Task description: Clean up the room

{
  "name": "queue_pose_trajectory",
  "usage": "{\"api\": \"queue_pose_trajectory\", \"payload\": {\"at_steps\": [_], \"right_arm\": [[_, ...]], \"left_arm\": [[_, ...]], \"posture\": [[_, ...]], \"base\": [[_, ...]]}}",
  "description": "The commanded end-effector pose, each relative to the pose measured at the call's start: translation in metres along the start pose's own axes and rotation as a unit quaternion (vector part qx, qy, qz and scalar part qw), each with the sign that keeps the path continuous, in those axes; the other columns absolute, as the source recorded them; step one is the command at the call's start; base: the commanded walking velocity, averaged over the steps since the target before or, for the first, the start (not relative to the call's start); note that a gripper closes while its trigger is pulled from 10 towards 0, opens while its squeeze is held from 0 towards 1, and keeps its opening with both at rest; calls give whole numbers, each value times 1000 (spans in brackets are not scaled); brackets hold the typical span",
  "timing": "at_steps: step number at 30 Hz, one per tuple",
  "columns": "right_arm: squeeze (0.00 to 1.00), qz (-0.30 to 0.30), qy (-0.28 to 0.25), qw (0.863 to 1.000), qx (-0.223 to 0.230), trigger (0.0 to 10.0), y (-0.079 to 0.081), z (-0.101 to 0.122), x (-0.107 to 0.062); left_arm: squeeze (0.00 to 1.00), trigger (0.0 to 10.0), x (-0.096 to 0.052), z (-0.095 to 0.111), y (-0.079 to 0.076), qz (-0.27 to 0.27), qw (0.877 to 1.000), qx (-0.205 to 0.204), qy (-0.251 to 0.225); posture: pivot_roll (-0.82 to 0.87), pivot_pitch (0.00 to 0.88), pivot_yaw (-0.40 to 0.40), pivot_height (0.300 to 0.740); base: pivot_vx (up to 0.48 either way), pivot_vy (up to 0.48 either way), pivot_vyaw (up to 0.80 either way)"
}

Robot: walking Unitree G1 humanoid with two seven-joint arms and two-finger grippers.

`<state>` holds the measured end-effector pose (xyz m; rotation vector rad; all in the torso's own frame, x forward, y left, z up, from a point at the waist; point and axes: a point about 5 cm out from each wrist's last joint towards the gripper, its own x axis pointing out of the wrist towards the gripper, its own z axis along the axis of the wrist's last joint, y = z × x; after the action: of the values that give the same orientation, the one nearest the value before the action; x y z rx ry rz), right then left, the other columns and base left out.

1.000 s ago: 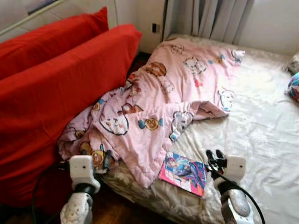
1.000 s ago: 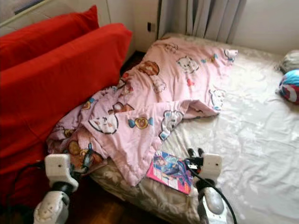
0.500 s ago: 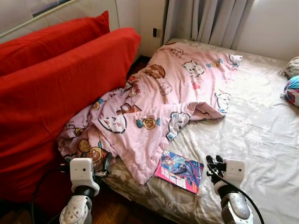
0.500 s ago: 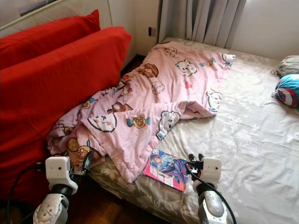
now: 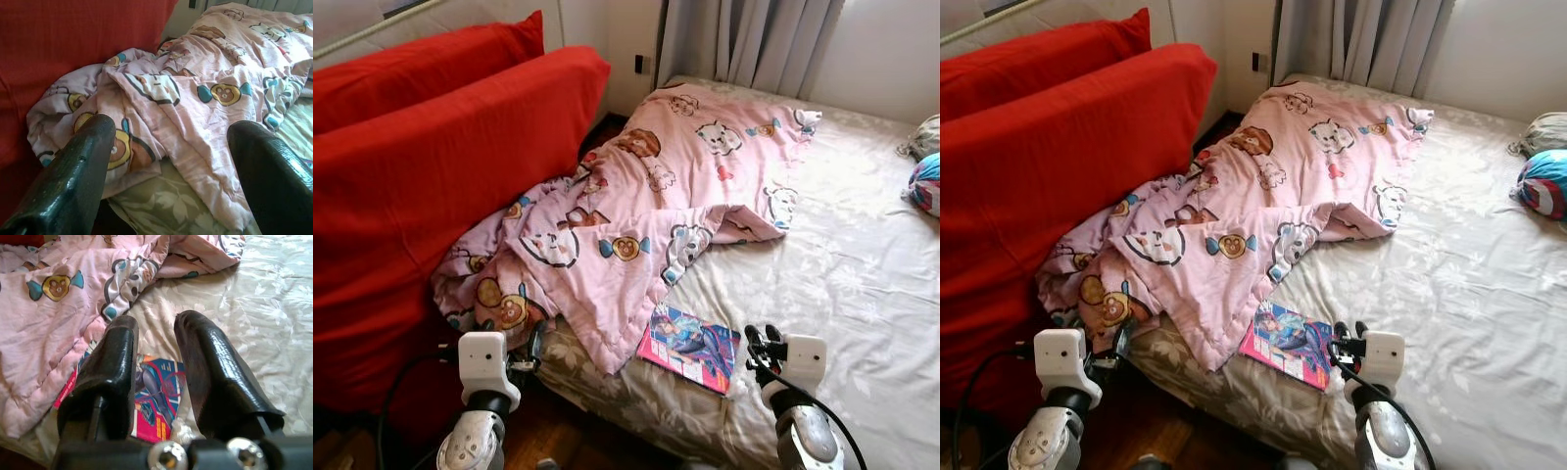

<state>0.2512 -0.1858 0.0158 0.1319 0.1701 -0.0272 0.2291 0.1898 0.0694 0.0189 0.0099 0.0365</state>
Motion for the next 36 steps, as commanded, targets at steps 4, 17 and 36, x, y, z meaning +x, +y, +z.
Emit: {"api": "queue_pose_trajectory", "payload": {"at_steps": [4, 17, 36], "right_arm": [[0, -5, 11, 1000, -9, 10000, -4, -1, -1], [0, -3, 3, 1000, -7, 10000, -2, 0, 0], [0, 0, 12, 1000, -11, 10000, 1, -4, 1]], "left_arm": [[0, 10000, -1, -1, 0, 1, 1000, 0, 6], [0, 10000, -1, -1, 0, 2, 1000, -3, 11], [0, 10000, -1, -2, -2, -5, 1000, -5, 13]], "posture": [[-62, 147, -29, 647], [-58, 153, -26, 647], [-52, 151, -21, 628]], "base": [[0, 0, 0], [0, 0, 0], [0, 0, 0]]}}
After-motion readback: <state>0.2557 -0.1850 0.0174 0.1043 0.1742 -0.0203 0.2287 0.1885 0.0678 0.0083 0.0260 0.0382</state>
